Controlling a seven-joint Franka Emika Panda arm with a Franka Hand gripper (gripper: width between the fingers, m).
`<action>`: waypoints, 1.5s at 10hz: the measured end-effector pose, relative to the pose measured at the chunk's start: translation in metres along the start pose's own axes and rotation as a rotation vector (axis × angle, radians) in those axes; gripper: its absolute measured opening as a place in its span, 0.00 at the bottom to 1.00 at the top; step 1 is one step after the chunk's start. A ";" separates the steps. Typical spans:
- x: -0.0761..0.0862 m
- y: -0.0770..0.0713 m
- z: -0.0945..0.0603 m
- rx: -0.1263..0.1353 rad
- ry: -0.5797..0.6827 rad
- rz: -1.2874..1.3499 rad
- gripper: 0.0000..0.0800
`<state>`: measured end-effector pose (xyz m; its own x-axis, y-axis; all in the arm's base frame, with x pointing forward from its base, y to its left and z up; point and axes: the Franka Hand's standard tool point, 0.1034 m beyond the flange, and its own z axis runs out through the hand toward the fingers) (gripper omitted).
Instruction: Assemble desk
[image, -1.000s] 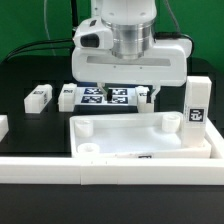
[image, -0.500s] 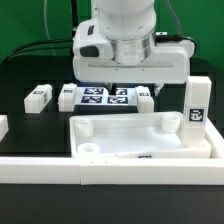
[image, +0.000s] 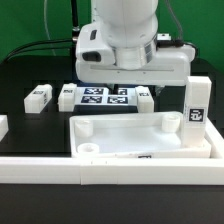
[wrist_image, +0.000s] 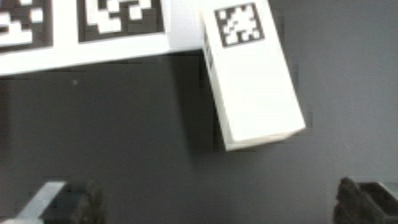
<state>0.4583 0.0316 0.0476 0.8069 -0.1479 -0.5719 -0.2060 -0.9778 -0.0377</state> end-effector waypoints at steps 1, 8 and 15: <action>0.002 -0.001 0.005 -0.005 -0.035 0.001 0.81; -0.003 -0.002 0.018 -0.028 -0.424 0.012 0.81; -0.008 -0.002 0.029 -0.030 -0.418 0.032 0.81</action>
Offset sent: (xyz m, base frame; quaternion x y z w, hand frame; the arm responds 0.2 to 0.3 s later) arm 0.0094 0.0310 0.0031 0.0370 -0.1681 0.0068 0.9851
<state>0.4364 0.0391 0.0282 0.5046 -0.1114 -0.8561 -0.2063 -0.9785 0.0057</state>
